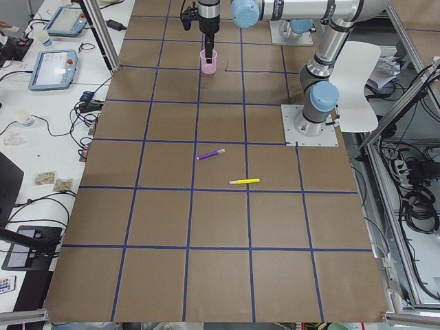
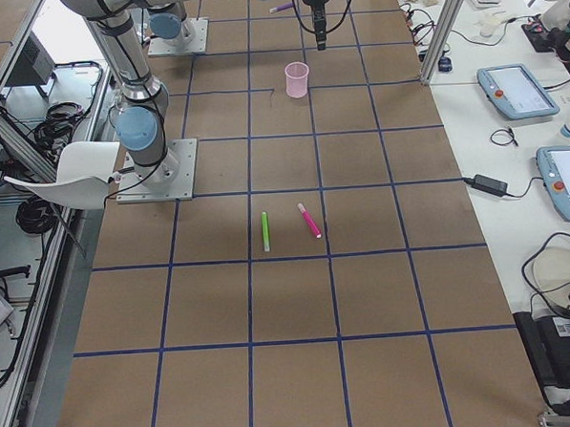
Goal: Insert purple and pink pens into pink cup
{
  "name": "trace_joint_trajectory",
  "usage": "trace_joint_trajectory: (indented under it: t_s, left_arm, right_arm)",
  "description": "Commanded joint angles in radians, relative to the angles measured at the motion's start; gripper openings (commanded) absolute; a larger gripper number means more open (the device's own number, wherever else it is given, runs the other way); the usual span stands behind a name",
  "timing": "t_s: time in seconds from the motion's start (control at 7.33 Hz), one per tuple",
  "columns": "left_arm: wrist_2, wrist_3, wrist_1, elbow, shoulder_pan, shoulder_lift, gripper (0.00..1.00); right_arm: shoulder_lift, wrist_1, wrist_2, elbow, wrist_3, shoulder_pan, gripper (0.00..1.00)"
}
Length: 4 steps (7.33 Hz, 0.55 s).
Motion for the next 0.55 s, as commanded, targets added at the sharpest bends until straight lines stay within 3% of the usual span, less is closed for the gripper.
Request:
trace_joint_trajectory:
  t_s: [0.0, 0.41]
  left_arm:
    - [0.000, 0.000, 0.000, 0.000, 0.000, 0.001, 1.00]
    - [0.010, 0.008, 0.000, 0.000, 0.000, 0.003, 1.00]
  right_arm:
    - [-0.002, 0.000, 0.000, 0.002, -0.004, 0.000, 1.00]
    - [0.000, 0.000, 0.000, 0.003, -0.008, 0.000, 1.00]
